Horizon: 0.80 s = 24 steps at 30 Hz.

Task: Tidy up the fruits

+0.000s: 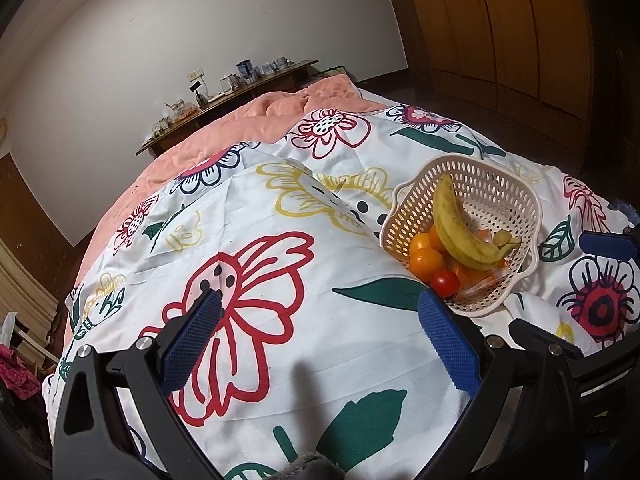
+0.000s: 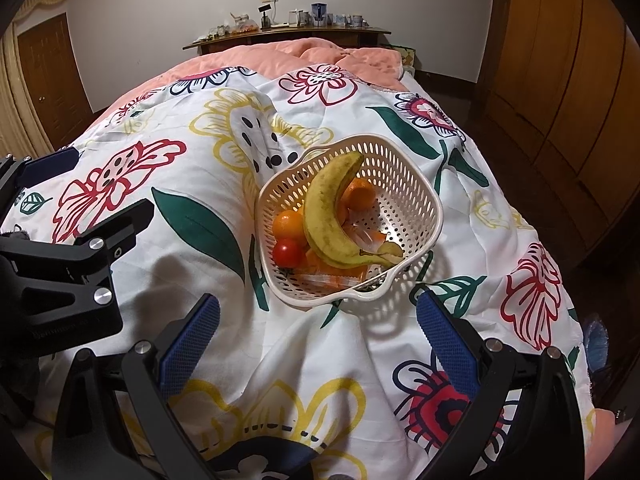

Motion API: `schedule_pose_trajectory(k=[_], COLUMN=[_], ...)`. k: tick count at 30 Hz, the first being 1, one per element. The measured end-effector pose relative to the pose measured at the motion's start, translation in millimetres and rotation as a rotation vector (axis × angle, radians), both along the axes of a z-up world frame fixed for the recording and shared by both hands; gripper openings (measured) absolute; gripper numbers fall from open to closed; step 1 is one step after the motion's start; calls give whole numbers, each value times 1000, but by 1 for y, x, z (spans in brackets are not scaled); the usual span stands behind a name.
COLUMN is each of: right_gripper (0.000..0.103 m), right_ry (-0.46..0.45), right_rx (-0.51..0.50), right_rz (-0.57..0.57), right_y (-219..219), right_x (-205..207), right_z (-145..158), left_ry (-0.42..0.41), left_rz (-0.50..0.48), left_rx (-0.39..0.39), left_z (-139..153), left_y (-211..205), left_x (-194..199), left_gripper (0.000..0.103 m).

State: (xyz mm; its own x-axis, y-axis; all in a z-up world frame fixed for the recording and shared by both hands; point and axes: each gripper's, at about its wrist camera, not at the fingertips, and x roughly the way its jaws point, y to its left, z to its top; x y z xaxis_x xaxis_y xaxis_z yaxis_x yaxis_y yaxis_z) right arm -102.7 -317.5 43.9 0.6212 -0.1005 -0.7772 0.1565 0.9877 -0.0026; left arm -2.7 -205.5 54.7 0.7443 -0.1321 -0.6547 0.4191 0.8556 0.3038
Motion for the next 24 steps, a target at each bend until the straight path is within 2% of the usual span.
schedule_pose_trajectory(k=[14,24], right_gripper=[98,98], right_ry=[2,1], right_rx=[0,0], right_rz=[0,0], right_y=[1,1], right_x=[0,1], right_z=[-1,-1], left_ry=[2,12], left_rz=[-5,0], left_rx=[-1,-29], left_z=[-1,2], left_y=[-1,4], left_x=[-1,1], left_gripper=[100,100])
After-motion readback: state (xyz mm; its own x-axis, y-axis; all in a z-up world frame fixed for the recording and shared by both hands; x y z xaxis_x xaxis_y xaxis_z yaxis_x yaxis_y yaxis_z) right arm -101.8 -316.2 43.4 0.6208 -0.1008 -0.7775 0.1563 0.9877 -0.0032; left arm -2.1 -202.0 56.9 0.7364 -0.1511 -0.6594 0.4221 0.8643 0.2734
